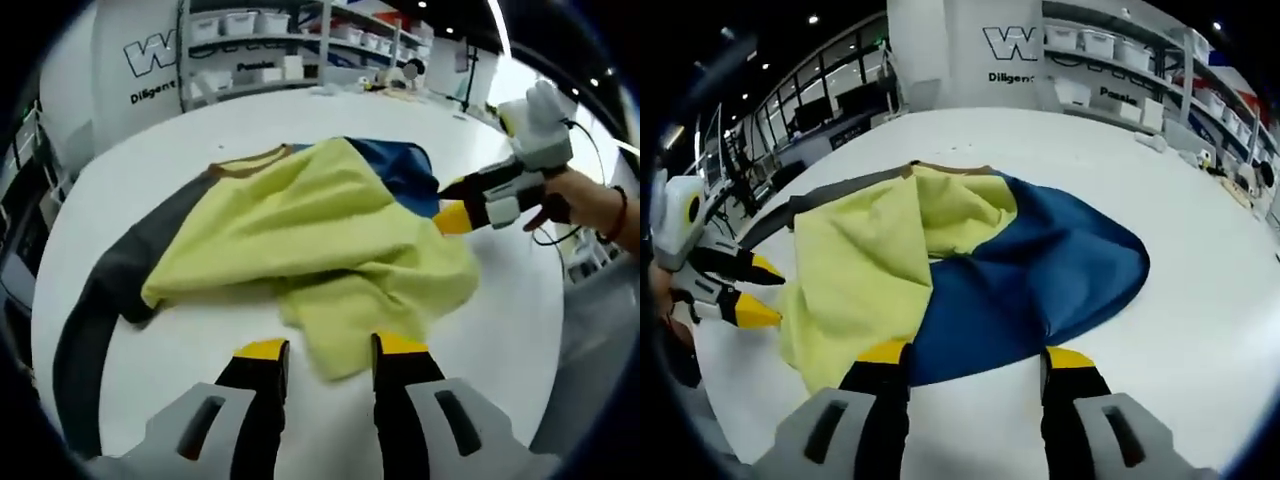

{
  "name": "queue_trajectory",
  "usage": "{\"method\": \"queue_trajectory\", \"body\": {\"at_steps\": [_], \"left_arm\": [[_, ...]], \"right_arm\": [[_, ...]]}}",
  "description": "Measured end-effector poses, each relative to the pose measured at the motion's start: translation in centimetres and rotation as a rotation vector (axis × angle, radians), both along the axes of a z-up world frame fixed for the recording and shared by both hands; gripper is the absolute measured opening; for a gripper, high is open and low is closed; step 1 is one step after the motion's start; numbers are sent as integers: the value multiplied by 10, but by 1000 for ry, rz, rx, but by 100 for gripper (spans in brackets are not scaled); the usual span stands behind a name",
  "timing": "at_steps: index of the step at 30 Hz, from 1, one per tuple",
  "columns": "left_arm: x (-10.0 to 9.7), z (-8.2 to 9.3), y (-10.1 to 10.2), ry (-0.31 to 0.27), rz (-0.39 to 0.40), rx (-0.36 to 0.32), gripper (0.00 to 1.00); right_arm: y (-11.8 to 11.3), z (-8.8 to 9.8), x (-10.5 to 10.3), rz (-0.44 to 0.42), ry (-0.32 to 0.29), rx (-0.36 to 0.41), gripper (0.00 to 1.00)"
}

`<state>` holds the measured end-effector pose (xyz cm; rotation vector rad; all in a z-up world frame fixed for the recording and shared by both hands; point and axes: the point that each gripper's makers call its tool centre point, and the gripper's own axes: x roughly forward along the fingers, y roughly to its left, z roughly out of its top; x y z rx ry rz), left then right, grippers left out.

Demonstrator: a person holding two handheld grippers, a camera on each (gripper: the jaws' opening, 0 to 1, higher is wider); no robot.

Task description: Fold the garment on the visible template until the final outline fits inside the template.

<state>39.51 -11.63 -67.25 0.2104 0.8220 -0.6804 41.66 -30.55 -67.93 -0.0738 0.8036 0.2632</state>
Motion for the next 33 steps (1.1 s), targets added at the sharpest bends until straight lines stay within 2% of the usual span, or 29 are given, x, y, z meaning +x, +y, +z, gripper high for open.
{"method": "queue_trajectory", "body": {"at_steps": [3,5,8,11,14,15,23,27,33], "left_arm": [[0,-1,0,-5,9,-10,21],[-2,-1,-2,-9,1,-7,14],[-7,0,-5,-17,-41,17,6],[-10,-1,-7,-16,-41,18,3],[-11,1,-5,-18,-40,23,3],[-12,2,-5,-17,-42,20,3],[-16,13,9,-28,-20,22,3],[-20,21,16,-24,-6,12,3],[-31,39,30,-4,53,-8,3]], "right_arm": [[0,0,-1,-19,-12,-17,45],[-1,-1,-1,-6,-30,-71,40],[7,0,-4,-15,-30,-42,30],[15,1,-5,4,-47,-51,19],[19,1,-5,29,-51,-63,3],[17,1,-2,49,-61,-99,0],[13,4,-5,49,-39,-29,0],[4,13,-8,61,-50,-45,0],[-26,19,-16,48,-17,-78,0]]}}
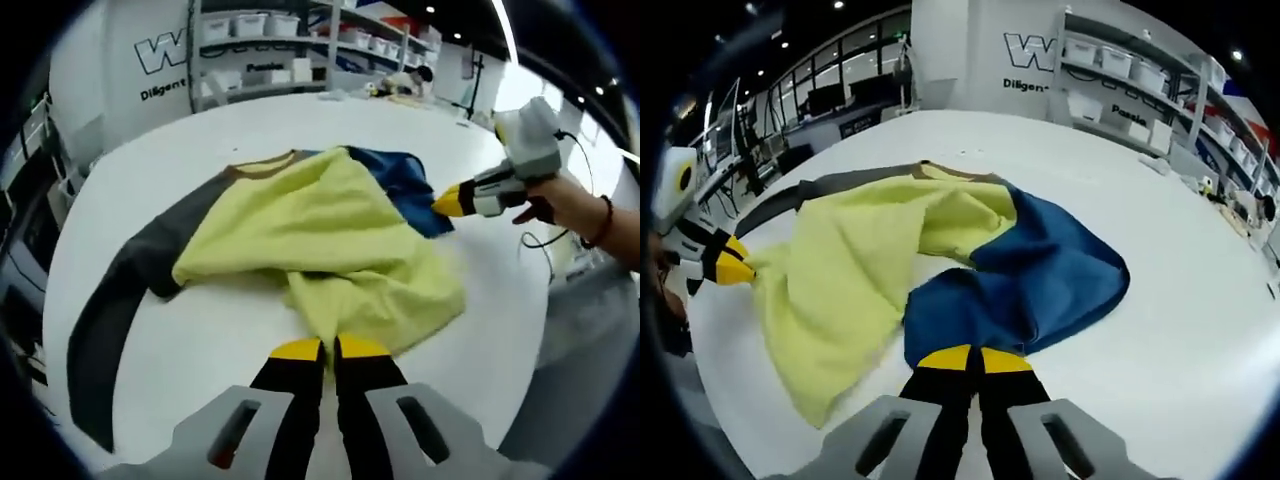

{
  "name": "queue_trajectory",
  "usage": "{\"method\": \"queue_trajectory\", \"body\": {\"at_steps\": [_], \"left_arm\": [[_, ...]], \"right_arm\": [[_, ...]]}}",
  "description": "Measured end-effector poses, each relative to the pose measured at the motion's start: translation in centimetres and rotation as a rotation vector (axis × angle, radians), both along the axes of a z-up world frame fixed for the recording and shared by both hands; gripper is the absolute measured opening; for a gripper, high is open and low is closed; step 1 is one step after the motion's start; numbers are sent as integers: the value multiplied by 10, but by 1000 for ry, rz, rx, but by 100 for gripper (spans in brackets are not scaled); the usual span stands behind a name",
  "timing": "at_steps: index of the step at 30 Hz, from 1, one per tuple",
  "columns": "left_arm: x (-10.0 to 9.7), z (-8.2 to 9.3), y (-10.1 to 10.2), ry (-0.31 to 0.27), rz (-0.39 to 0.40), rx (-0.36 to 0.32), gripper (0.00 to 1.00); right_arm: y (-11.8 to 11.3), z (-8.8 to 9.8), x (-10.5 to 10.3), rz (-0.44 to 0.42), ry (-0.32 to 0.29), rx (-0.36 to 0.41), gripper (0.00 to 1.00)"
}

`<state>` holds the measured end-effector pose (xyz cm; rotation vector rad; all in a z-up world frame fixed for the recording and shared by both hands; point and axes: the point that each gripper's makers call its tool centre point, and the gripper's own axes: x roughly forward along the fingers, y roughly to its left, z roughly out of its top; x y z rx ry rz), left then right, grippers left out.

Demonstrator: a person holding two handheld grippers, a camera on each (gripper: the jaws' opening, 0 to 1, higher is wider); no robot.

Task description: Fold the garment on the visible template until the final outline fits inside the template.

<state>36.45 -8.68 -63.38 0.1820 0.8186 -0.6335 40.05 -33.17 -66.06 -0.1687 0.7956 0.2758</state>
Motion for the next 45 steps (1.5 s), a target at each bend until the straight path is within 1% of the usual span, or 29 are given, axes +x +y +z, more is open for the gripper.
{"method": "queue_trajectory", "body": {"at_steps": [3,5,6,11,14,16,17,18,19,21,24,27,28,29,30,32,33,35,37,39,45], "left_arm": [[-6,4,8,8,10,22,3],[-10,7,10,14,14,24,3],[-15,7,12,29,19,27,3],[-31,8,14,63,14,48,3],[-42,12,13,70,14,51,3],[-49,15,12,70,16,58,3],[-51,15,12,70,16,58,3],[-57,15,12,77,20,59,3],[-60,16,12,78,20,59,3],[-66,16,12,80,27,58,3],[-69,18,16,63,41,67,3],[-68,17,26,50,62,95,3],[-68,15,30,55,72,108,3],[-68,14,34,56,77,117,3],[-69,12,39,61,92,124,3],[-70,9,46,72,119,119,3],[-71,8,47,74,125,116,3],[-73,6,51,80,140,112,3],[-74,5,53,84,141,114,3],[-75,6,54,82,141,118,3],[-75,6,56,86,156,106,3]], "right_arm": [[-18,5,-4,-6,16,-10,0],[-30,10,-6,-10,17,-24,0],[-36,11,-7,-17,24,-34,0],[-64,17,-11,-40,39,-64,0],[-81,20,-15,-45,52,-106,0],[-89,20,-16,-50,58,-120,0],[-98,20,-17,-53,64,-136,0],[-102,21,-17,-56,62,-147,0],[-108,22,-18,-53,69,-176,0],[-117,25,-19,-45,64,-230,0],[-122,29,-20,-46,65,-239,0],[-132,31,-20,-31,68,-294,0],[-138,32,-22,-19,74,-336,0],[-142,31,-23,-12,83,-358,0],[-146,30,-25,-17,89,-357,0],[-151,29,-26,-18,94,-352,0],[-157,27,-27,-28,104,-344,0],[-166,23,-28,-33,123,-355,0],[-175,20,-31,-28,147,-375,0],[-183,17,-32,-30,166,-378,0],[-205,13,-35,-58,200,-382,0]]}}
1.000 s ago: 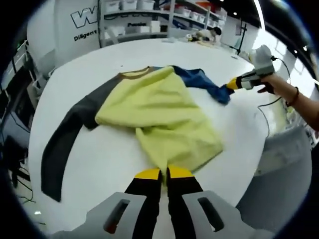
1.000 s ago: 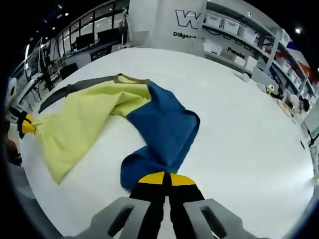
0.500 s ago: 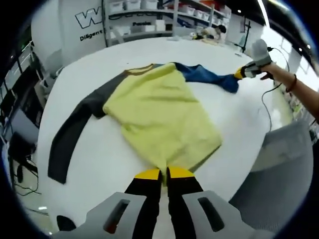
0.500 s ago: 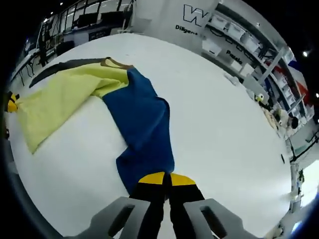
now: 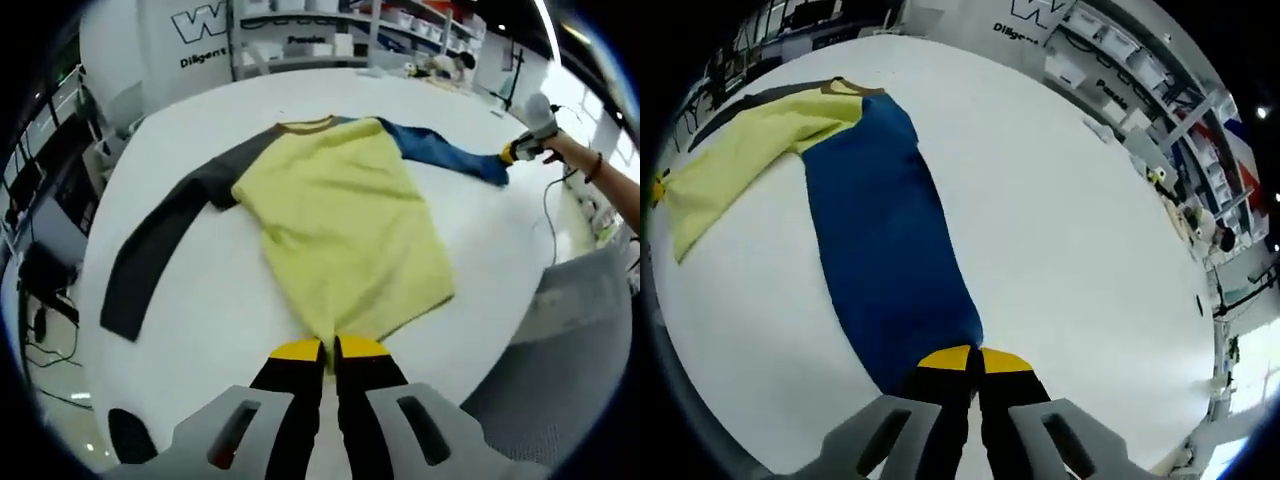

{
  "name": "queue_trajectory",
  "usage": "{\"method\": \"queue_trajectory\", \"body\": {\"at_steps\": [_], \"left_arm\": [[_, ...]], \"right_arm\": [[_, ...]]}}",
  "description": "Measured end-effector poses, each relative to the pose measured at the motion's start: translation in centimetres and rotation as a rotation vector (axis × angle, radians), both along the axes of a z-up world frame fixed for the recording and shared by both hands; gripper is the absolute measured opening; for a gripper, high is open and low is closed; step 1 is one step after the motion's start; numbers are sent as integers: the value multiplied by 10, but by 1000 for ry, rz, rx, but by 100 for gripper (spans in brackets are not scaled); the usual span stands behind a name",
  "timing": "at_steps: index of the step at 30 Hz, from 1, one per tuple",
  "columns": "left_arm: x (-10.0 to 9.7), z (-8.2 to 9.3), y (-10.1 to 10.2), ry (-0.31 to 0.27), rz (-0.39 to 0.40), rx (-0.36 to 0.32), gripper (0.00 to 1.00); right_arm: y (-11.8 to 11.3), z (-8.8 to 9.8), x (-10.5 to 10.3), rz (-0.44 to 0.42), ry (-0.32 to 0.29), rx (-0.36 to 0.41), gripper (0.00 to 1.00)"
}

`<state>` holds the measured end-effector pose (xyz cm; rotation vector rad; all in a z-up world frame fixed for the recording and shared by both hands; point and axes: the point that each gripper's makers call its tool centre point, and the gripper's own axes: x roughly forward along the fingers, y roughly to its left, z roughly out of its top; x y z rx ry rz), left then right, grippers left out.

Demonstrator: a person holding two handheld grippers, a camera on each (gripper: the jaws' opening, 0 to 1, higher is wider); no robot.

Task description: Fold the garment on the visible template until the final outline fits inside the template.

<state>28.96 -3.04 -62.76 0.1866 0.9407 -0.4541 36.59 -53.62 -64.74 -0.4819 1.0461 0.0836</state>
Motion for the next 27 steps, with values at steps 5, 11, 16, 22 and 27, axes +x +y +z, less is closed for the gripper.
{"method": "queue_trajectory", "body": {"at_steps": [5,11,16,22,27], "left_arm": [[-1,1,2,3,-5,9,3],[-4,2,0,6,3,-9,3],[-6,3,-1,10,11,-23,3],[-7,5,-1,8,16,-27,3],[-6,5,-1,8,15,-24,3]], "right_arm": [[-15,-4,1,-21,22,-3,0],[-21,-9,-3,-51,58,2,0],[-19,-12,-12,-35,88,-36,0],[-24,-20,-12,-76,91,-19,0],[-22,-21,-12,-100,64,9,0]]}}
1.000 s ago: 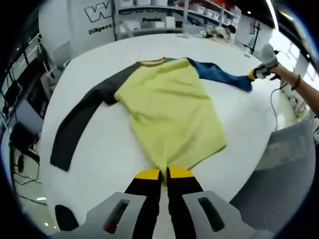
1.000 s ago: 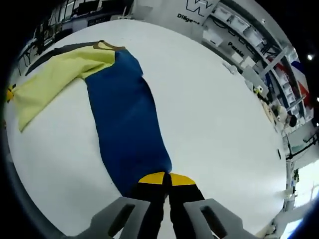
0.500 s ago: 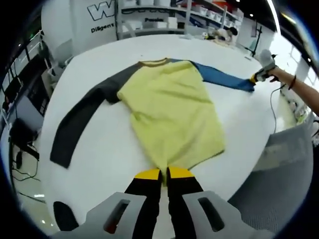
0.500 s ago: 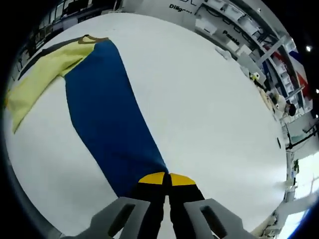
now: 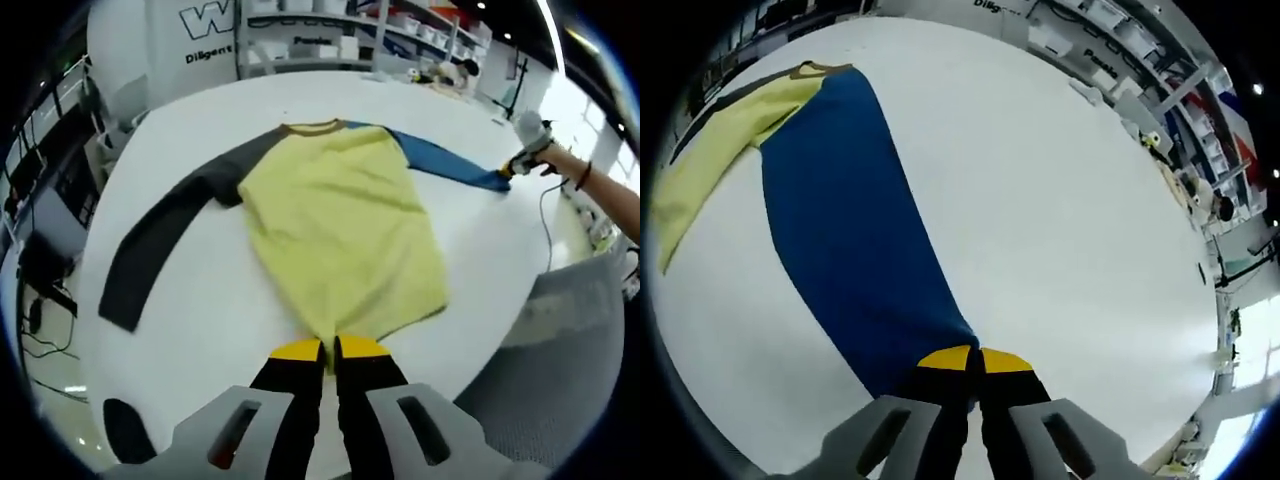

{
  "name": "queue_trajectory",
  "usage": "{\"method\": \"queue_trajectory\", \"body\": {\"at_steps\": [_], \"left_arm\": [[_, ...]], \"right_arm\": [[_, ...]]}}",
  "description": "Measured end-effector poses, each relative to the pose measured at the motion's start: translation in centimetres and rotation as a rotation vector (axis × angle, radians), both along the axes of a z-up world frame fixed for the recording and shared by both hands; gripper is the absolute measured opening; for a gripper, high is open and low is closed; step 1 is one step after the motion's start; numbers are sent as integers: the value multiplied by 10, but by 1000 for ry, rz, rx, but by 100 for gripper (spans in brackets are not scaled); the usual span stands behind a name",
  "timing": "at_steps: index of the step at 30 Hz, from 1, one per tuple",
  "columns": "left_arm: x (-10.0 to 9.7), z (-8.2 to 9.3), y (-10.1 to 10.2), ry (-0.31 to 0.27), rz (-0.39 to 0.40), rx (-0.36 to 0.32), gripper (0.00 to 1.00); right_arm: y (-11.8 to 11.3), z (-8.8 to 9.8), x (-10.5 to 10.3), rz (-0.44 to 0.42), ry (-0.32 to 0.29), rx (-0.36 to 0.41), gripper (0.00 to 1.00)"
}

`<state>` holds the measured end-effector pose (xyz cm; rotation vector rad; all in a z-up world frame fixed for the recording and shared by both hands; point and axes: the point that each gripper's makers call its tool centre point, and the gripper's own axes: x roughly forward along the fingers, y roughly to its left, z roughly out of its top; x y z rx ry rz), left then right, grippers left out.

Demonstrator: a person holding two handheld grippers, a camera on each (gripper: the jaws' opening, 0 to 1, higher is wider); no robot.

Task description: Fold the garment on the visible template until the final outline fits inside the template.

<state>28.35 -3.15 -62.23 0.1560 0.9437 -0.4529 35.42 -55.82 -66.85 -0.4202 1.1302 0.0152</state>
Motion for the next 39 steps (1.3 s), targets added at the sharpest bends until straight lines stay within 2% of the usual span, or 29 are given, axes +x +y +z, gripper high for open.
{"method": "queue_trajectory", "body": {"at_steps": [3,7,10,12,15,17,20,22,25,30,32,37,39], "left_arm": [[1,1,0,-4,0,3,3],[2,2,-1,-8,-3,6,3],[3,4,-1,-15,-3,5,3],[5,5,-1,-22,-6,6,3],[9,9,-2,-41,-11,1,3],[10,12,-4,-49,-16,-3,3],[16,17,-5,-65,-22,-5,3],[20,21,-5,-77,-22,-11,3],[32,28,-7,-101,-18,-37,3],[54,42,-12,-158,-15,-69,3],[62,46,-12,-171,-12,-69,3],[95,61,-11,-259,1,-68,3],[105,64,-9,-275,13,-72,4]], "right_arm": [[0,2,-1,-21,-26,8,0],[10,12,4,-96,-130,85,2],[32,21,8,-99,-203,184,11],[46,24,7,-91,-218,234,13],[71,32,7,-48,-254,268,15],[93,37,7,-22,-274,329,19],[137,38,0,50,-254,428,23],[154,37,-3,75,-242,459,27],[195,37,-11,153,-226,514,28],[248,41,-20,246,-204,613,32],[262,43,-22,276,-197,635,34],[293,38,-26,329,-175,670,37],[304,36,-28,343,-169,687,38]]}}
